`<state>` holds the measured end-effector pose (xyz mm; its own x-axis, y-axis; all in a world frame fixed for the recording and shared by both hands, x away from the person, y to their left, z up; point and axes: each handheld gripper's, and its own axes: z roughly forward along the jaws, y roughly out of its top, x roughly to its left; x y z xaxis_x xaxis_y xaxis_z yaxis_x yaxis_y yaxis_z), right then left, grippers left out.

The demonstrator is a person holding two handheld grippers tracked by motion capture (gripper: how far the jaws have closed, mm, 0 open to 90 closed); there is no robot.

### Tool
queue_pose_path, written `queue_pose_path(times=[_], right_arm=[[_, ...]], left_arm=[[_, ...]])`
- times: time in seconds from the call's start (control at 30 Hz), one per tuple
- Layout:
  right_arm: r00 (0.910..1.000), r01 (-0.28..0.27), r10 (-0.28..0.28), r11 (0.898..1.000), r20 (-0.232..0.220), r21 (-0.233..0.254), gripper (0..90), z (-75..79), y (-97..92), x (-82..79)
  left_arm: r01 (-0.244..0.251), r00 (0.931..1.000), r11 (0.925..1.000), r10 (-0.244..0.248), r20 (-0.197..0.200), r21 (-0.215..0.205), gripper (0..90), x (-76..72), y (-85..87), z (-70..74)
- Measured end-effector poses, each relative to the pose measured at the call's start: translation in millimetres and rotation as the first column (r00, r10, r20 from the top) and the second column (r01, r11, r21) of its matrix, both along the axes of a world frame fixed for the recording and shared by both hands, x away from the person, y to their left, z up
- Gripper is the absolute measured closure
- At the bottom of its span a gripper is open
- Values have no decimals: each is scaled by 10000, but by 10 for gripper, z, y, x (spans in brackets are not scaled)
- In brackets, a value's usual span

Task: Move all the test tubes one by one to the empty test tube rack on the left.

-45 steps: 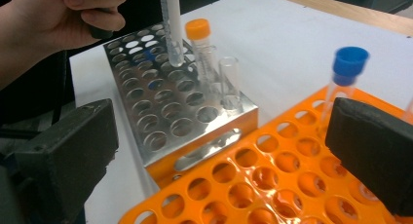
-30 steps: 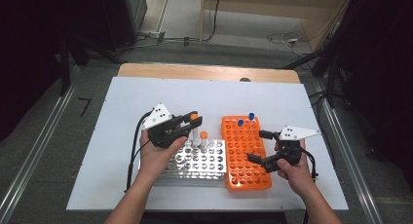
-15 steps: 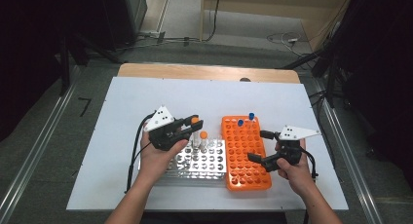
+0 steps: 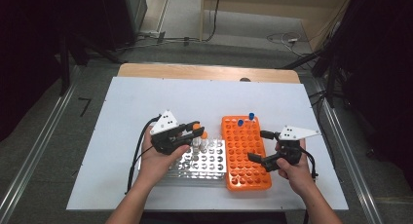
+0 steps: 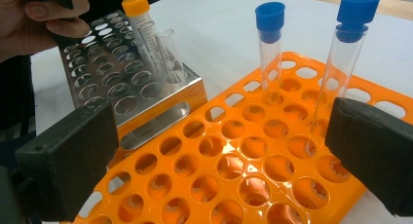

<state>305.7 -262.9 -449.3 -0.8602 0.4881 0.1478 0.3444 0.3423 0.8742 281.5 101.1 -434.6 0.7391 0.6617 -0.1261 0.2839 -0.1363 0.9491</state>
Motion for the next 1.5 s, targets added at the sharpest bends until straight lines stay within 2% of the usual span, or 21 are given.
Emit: queue_pose_path(times=[0.17, 0.33, 0.5, 0.8, 0.9, 1.2, 1.43, 1.5], right_arm=[[10000, 83, -83, 10000, 10, 25, 0, -4, -21, 12], [9999, 142, -142, 9999, 0, 50, 0, -1, -32, 14], [9999, 133, -133, 9999, 14, 5, 0, -7, -21, 14], [9998, 205, -205, 9998, 27, 42, 0, -10, -24, 25], [9997, 237, -237, 9997, 9, 54, 0, -9, -30, 27], [9995, 325, -325, 9994, -7, 137, 0, -12, -36, 46], [9978, 666, -666, 9968, -36, 438, 0, -9, -70, 132], [9967, 812, -810, 9953, -63, 524, 13, -11, -80, 158]], left_arm=[[33, 10000, 9998, -32, -31, 193, 706, -29, 14, 13], [28, 9997, 9980, -43, 234, 624, 705, -76, -6, 28], [78, 9997, 9978, -92, 212, 662, 705, -86, -13, 31], [373, 9992, 9981, -366, -162, 491, 690, -86, -4, 34], [435, 9986, 9968, -414, -317, 672, 685, -79, -21, 16], [465, 9965, 9959, -408, -735, 772, 682, -52, -20, -23], [519, 9952, 9950, -445, -866, 854, 675, -48, -24, -44], [482, 9950, 9948, -399, -911, 903, 648, -47, -29, -47]])
